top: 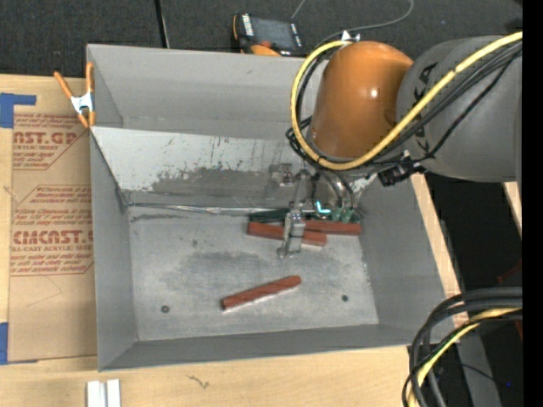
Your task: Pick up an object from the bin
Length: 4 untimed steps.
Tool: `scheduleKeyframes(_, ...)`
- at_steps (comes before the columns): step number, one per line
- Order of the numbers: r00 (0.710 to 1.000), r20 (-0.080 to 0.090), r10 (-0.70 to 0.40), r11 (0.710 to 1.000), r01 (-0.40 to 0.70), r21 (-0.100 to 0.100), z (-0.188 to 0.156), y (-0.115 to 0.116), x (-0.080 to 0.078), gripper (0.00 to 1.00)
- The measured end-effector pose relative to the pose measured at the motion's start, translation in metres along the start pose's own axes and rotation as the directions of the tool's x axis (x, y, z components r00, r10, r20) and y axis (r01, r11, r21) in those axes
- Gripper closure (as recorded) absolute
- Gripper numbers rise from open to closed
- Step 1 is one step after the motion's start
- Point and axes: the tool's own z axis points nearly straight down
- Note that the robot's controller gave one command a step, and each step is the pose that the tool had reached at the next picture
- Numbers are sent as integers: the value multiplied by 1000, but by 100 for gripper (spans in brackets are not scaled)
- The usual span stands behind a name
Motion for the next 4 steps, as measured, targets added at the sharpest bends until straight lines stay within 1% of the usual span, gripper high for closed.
scheduleKeyframes(1,994,4,-111,994,111,1,138,-42,6,0)
scheduleKeyframes(2,994,9,-112,994,112,1,129,-41,3,100)
scheduleKeyframes(3,994,10,-111,994,111,1,133,-41,4,0)
scheduleKeyframes(4,1000,8,28,1000,-28,0,133,5,-3,0)
